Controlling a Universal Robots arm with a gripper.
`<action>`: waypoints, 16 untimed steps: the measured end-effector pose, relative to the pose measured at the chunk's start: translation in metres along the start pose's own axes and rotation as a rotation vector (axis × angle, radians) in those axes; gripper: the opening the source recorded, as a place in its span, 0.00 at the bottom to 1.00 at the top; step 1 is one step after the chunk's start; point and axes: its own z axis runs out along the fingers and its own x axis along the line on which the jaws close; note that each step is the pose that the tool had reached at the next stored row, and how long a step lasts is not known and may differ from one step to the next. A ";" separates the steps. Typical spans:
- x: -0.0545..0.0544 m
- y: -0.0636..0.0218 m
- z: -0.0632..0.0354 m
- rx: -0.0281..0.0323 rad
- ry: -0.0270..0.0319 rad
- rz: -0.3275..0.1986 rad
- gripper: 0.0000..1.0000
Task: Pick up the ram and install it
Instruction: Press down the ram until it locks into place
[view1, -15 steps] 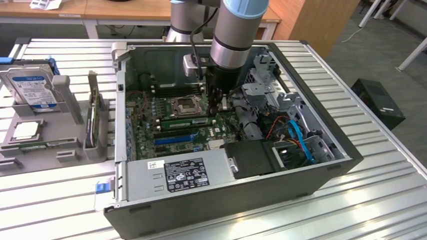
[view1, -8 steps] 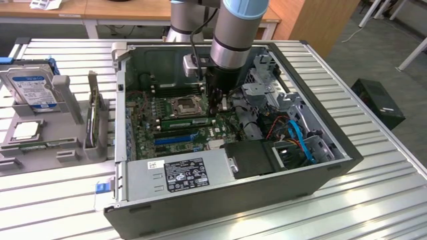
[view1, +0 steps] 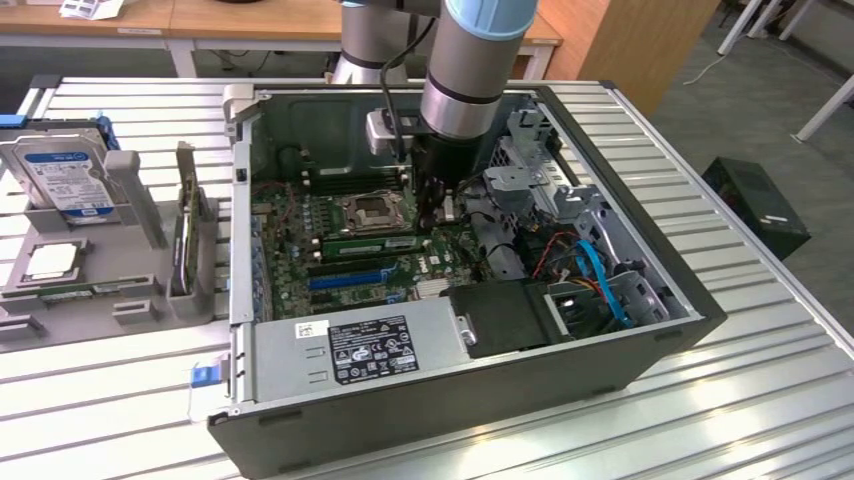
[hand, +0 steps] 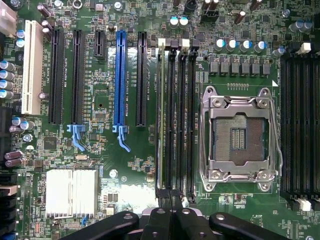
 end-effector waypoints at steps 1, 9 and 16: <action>0.000 0.0000 0.0000 -0.0001 0.0001 0.000 0.11; 0.000 0.0002 -0.0071 -0.0001 -0.0002 0.000 0.11; 0.000 0.0004 -0.0159 -0.0004 -0.0002 0.000 0.11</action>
